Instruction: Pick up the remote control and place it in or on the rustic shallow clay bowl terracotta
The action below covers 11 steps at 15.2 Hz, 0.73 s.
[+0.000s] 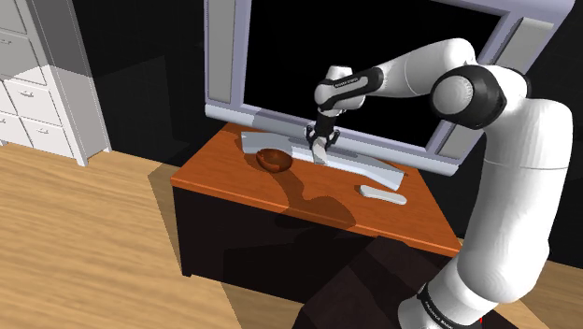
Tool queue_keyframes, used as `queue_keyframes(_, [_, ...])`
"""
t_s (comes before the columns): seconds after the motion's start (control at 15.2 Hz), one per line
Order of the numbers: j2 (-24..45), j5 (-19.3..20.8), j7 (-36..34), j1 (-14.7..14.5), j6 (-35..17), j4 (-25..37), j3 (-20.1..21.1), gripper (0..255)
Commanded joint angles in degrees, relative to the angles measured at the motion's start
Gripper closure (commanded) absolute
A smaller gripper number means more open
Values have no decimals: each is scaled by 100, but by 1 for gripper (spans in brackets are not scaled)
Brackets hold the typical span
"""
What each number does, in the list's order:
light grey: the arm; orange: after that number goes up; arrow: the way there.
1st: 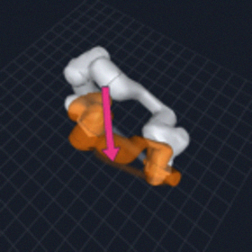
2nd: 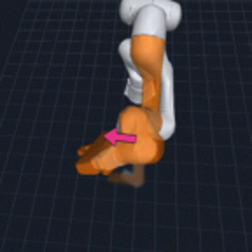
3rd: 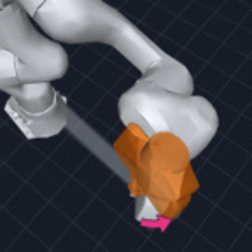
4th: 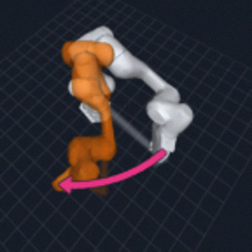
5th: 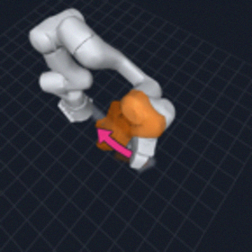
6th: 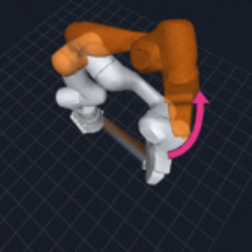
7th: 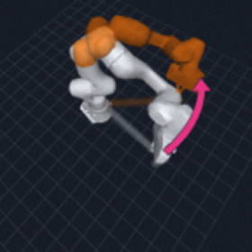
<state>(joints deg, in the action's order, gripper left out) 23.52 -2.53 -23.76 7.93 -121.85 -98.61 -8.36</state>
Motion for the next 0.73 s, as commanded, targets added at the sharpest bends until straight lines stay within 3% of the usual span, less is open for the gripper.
queue_keyframes(0.0, [273, -4, -216, -127, 183, 458, 68, 255])
queue_keyframes(0.4, [1254, -16, -733, -433, 830, 2080, 220, 255])
queue_keyframes(0.66, [2166, -24, -1050, -604, 1486, 3646, 300, 255])
